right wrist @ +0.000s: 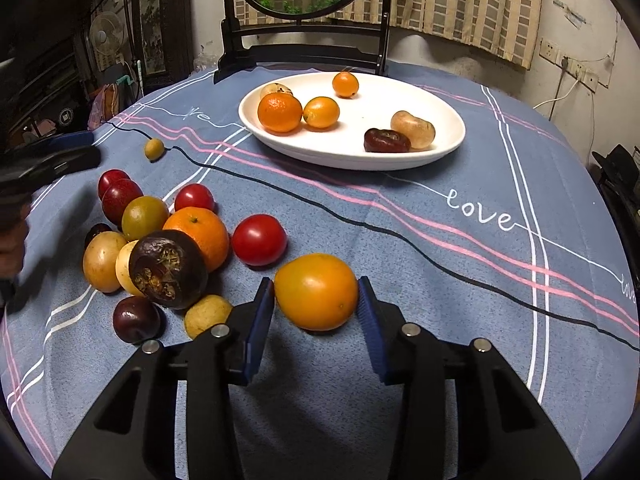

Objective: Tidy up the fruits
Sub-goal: 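Grasp a yellow-orange fruit with the right gripper while the left gripper grasps a small yellow fruit, then carry both fruits onto the white plate and open both grippers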

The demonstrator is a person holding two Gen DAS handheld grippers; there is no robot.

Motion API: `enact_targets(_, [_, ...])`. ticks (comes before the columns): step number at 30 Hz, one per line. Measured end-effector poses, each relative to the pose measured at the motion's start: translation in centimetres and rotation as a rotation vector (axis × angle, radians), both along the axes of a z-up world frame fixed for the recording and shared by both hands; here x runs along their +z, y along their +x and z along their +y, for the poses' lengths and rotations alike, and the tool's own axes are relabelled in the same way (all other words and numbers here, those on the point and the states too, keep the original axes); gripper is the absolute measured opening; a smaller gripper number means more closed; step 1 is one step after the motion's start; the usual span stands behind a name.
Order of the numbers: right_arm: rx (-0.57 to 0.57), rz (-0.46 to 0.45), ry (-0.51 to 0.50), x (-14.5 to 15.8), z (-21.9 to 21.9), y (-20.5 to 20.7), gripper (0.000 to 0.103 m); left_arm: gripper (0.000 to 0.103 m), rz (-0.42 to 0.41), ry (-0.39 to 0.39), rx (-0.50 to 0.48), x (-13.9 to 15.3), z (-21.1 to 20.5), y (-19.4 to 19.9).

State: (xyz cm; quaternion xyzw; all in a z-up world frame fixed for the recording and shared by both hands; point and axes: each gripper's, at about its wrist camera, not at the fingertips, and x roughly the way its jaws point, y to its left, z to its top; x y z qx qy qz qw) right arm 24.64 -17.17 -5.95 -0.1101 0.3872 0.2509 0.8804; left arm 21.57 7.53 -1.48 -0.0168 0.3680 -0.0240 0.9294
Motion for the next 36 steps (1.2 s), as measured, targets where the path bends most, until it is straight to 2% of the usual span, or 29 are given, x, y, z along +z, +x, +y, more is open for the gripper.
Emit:
enact_targets(1, [0.000,-0.001,0.000,0.0,0.0,0.0,0.043,0.057,0.020,-0.014,0.008,-0.3,0.3,0.8])
enact_targets(2, [-0.001,-0.002,0.000,0.0,0.0,0.0,0.042,0.044,0.047,-0.032,0.020,-0.7,0.8,1.8])
enact_targets(3, [-0.003,-0.002,0.000,0.0,0.0,0.0,0.042,0.039,0.062,-0.039,0.031,-1.0,1.1,2.3])
enact_targets(7, [-0.009,0.003,0.000,0.0,-0.1,0.1,0.042,0.038,0.096,-0.036,0.085,-2.0,2.3,3.7])
enact_targets(12, [-0.001,0.000,0.005,0.2,0.0,-0.1,0.042,0.036,0.120,-0.047,0.088,-2.6,2.7,4.5])
enact_targets(14, [-0.002,0.001,0.004,0.2,0.0,-0.1,0.043,0.032,0.127,-0.044,0.086,-2.8,2.7,4.8])
enact_targets(20, [-0.007,0.005,0.001,0.1,0.0,0.0,0.043,0.028,0.128,-0.028,0.096,-3.0,2.7,4.9])
enact_targets(24, [-0.009,0.006,-0.001,0.1,0.0,0.0,0.042,0.028,0.166,0.012,0.104,-4.0,2.4,5.4])
enact_targets(36, [-0.011,0.004,-0.001,0.1,0.0,0.0,0.042,0.025,0.155,-0.002,0.106,-3.9,2.4,5.0])
